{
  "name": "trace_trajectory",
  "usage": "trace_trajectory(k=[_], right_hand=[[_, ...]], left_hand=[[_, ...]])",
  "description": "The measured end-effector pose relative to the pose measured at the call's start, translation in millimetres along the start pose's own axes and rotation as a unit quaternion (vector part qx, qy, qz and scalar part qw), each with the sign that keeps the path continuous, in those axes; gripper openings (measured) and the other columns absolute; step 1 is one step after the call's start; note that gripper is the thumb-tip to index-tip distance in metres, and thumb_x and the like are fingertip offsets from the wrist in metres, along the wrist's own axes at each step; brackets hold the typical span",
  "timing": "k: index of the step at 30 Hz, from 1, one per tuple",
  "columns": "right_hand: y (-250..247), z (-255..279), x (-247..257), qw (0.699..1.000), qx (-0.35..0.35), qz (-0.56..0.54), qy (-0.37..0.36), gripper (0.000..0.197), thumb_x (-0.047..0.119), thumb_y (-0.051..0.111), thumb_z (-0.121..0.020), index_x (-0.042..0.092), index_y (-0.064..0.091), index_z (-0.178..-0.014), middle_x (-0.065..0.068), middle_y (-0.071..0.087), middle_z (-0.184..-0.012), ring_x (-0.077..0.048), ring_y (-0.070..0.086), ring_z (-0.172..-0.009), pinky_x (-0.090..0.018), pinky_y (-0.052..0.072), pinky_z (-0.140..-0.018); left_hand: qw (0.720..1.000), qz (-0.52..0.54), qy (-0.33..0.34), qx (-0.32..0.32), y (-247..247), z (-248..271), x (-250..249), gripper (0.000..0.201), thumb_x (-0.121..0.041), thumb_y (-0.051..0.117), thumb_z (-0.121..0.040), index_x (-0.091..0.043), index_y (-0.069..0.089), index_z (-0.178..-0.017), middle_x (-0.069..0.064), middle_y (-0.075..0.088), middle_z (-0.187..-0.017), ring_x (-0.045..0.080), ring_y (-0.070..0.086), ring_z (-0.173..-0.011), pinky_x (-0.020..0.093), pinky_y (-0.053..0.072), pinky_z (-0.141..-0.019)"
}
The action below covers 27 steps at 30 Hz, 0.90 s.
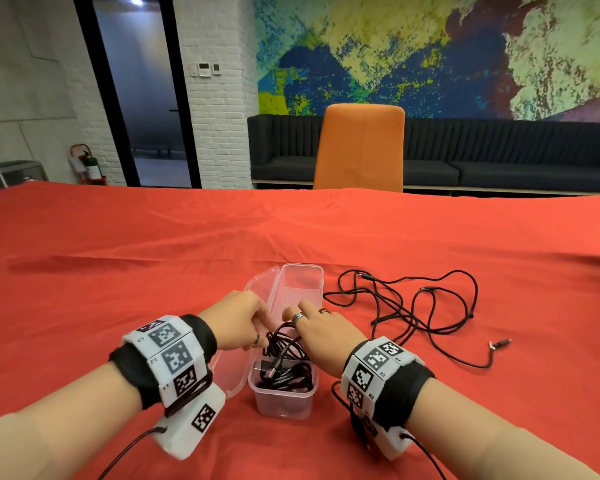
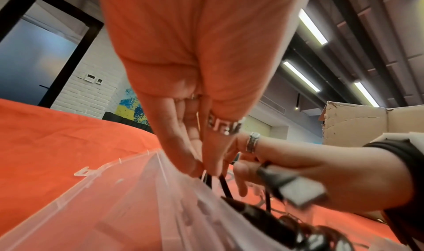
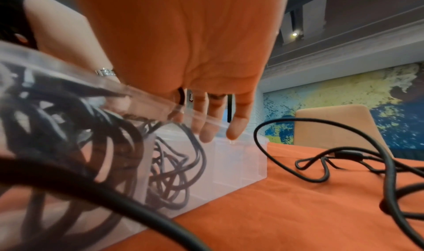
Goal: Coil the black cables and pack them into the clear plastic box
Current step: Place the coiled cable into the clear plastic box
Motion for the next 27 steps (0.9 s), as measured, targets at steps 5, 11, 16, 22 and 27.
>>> trace_trajectory(k=[5, 11, 16, 22, 27], right_hand=[[10, -8, -9, 0.997, 0.05, -0.066, 0.007, 0.028, 0.013, 0.036, -0.096, 0.012, 0.041, -0.124, -0.011, 0.042, -0.12, -0.035, 0.05, -0.108, -0.043, 0.042, -0.086], [17, -13, -15, 0.994, 0.063, -0.088, 0.017, 0.031, 0.01, 0.037, -0.095, 0.01, 0.044, -0.125, -0.011, 0.04, -0.122, -0.032, 0.046, -0.112, -0.043, 0.043, -0.089], [20, -17, -18, 0.992, 0.081, -0.094, 0.036, 0.03, 0.014, 0.036, -0.097, 0.009, 0.047, -0.124, -0.014, 0.039, -0.121, -0.034, 0.045, -0.111, -0.047, 0.041, -0.093], [20, -19, -21, 0.973, 0.036, -0.213, 0.081, 0.025, 0.013, 0.037, -0.095, 0.009, 0.055, -0.112, -0.01, 0.042, -0.12, -0.027, 0.037, -0.118, -0.041, 0.032, -0.103], [-10, -12, -33, 0.92, -0.043, -0.388, 0.036, 0.016, 0.013, 0.066, -0.081, 0.027, 0.062, -0.087, 0.008, 0.052, -0.069, -0.004, 0.045, -0.062, -0.024, 0.04, -0.067]], left_hand=[[1.0, 0.023, -0.006, -0.02, 2, -9, -4, 0.021, 0.004, 0.064, -0.079, -0.013, 0.069, -0.09, -0.005, 0.066, -0.064, -0.004, 0.053, -0.04, 0.011, 0.045, -0.048], [1.0, 0.017, -0.018, -0.016, 3, -20, -5, 0.017, 0.001, 0.069, -0.075, -0.01, 0.069, -0.088, 0.006, 0.074, -0.08, -0.006, 0.055, -0.047, 0.009, 0.039, -0.043], [1.0, 0.006, -0.003, -0.015, 2, -18, -6, 0.022, 0.0, 0.07, -0.077, -0.009, 0.072, -0.096, 0.009, 0.073, -0.083, -0.011, 0.052, -0.042, 0.003, 0.032, -0.04], [1.0, -0.022, 0.0, 0.006, 8, -14, -1, 0.024, -0.004, 0.062, -0.082, -0.015, 0.074, -0.1, -0.002, 0.066, -0.071, 0.0, 0.044, -0.036, 0.01, 0.035, -0.041], [1.0, -0.014, -0.004, 0.003, 5, -13, -5, 0.015, -0.007, 0.068, -0.081, -0.012, 0.075, -0.094, -0.016, 0.051, -0.046, -0.005, 0.044, -0.033, 0.006, 0.032, -0.04]])
Point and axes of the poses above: each hand's wrist, its own z-axis away from the middle knuckle, its own y-axis out of the palm, x = y × z, the point moved 5 cm from there along -z, towards the middle knuckle
